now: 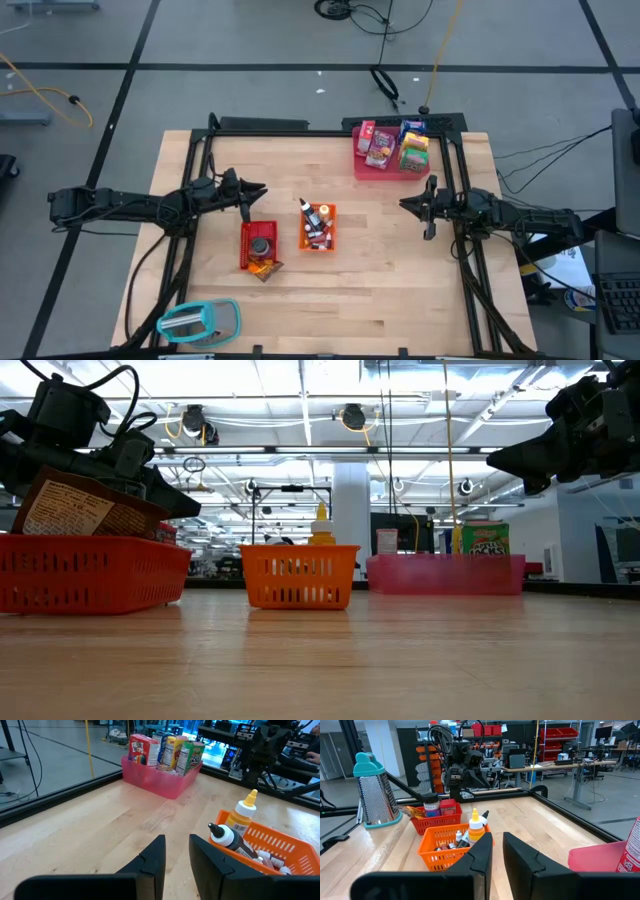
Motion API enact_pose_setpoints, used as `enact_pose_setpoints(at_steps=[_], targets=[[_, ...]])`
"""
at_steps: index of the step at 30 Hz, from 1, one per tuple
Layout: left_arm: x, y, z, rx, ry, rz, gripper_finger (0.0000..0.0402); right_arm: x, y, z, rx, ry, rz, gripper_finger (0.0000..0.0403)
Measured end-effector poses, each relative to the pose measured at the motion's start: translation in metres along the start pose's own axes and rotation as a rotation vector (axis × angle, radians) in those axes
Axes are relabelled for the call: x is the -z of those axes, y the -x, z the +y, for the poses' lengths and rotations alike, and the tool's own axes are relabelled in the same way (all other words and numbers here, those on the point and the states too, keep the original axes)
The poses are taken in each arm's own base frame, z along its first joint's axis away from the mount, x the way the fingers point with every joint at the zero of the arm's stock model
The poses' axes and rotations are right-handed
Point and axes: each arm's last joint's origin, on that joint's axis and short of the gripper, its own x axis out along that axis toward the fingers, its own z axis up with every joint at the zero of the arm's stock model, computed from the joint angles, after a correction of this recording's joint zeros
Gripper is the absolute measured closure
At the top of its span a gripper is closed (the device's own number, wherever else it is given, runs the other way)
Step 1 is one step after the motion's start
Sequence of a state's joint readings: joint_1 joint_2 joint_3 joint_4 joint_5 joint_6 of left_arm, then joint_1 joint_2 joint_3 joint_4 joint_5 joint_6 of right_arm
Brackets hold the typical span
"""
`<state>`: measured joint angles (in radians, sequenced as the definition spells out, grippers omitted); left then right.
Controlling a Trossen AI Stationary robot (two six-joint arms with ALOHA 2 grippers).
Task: Pick & Place Kitchen Items
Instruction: Return to Home Position
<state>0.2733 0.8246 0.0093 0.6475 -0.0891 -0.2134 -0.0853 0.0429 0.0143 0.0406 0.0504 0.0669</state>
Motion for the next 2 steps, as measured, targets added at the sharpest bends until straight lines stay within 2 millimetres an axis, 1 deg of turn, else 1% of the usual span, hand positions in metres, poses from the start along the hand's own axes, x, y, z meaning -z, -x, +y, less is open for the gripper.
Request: enact_pose_setpoints(at_steps=[2], targets=[[0.0,0.0,0.0,0.0,0.0,0.0,0.0316,0.0,0.0,0.0,0.0,0.0,0.0,0.0364]])
